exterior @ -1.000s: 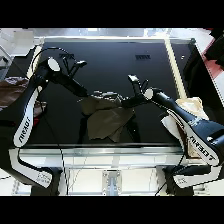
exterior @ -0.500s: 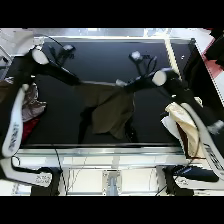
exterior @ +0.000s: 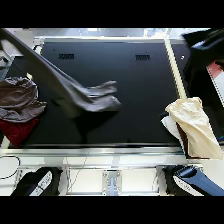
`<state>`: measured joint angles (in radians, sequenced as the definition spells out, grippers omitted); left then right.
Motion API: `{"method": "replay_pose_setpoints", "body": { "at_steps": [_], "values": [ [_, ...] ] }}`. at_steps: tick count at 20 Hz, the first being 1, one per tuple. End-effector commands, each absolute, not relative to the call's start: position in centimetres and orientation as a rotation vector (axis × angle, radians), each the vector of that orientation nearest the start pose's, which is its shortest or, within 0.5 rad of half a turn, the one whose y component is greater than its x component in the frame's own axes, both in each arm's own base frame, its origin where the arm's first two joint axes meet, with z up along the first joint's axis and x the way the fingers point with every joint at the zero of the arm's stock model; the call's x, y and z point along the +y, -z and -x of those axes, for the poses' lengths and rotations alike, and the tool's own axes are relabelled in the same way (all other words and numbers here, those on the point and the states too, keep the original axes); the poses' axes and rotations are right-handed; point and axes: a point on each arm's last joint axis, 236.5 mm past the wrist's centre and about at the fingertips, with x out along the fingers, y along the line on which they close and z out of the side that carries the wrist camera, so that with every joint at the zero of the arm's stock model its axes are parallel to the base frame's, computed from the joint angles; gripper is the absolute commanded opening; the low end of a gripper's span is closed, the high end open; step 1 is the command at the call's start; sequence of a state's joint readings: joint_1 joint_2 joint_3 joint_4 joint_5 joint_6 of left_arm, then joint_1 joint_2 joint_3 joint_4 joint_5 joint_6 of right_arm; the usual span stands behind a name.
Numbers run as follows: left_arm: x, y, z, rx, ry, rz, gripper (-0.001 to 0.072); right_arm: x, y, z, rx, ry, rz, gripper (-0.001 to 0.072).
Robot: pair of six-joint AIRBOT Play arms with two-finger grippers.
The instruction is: Fold the shirts.
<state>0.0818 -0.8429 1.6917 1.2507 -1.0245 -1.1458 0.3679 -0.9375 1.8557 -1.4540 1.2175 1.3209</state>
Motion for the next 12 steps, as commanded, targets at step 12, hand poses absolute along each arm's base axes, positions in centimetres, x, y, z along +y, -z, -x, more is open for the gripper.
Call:
{"method": "replay_pose_setpoints", "body": {
  "at_steps": [12],
  "values": [
    [-16.4, -23.7, -36.9, 0.746, 0.768, 0.184, 0.0011, 23.5, -28.3, -34.2, 0.769, -0.797, 0.106, 0.0013]
  ]
}}
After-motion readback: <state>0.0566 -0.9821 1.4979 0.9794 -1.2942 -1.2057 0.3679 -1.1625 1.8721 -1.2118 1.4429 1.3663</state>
